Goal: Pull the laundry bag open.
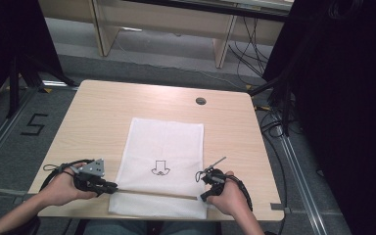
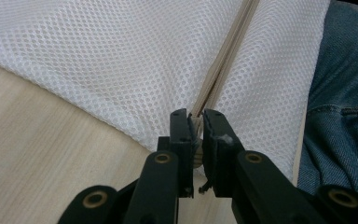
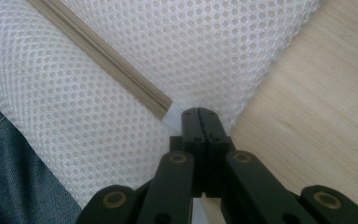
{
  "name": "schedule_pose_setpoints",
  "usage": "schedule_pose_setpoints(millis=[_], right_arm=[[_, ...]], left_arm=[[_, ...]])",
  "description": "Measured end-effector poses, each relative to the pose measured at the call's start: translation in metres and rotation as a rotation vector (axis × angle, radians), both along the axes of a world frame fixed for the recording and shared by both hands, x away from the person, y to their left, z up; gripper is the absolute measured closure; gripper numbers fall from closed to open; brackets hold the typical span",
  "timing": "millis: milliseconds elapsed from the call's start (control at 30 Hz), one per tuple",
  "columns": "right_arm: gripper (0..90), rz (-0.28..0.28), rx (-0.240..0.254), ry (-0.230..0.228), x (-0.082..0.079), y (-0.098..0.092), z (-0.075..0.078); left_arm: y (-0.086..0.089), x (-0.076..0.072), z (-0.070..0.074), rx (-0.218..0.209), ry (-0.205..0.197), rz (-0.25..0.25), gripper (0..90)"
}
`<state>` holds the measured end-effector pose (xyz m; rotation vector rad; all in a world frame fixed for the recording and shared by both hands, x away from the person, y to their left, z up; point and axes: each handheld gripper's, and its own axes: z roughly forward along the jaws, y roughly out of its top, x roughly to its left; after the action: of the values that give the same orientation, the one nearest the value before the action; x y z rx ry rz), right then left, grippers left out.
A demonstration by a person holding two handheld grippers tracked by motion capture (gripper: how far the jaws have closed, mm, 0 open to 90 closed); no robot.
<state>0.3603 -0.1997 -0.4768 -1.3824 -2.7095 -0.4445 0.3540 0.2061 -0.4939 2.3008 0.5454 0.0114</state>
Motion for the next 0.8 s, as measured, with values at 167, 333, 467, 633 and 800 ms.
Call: schedule_pose_setpoints(millis=[167,333,467,633,800], right_arm=[[90.0,0.006,0.003,0.006,0.0,0.0,0.0],[90.0,-0.005,0.0,0.009,-0.001,0.001,0.001],[89.6,0.013,-0.003,-0.011,0.0,0.0,0.0],[77.9,-0.026,0.05,0.0,-0.001,-0.003,0.005],[71.4,-0.058,0.097,-0.1,0.002,-0.006,0.016]], left_arm=[[0.001,0.0,-0.001,0.001,0.001,-0.013,82.4],[0.001,0.001,0.0,-0.026,0.009,-0.005,82.0],[0.001,0.0,0.0,-0.031,0.014,0.007,80.2],[0.0,0.0,0.003,-0.065,0.007,0.008,64.6],[0.001,0.003,0.009,-0.128,-0.04,0.067,49.5]])
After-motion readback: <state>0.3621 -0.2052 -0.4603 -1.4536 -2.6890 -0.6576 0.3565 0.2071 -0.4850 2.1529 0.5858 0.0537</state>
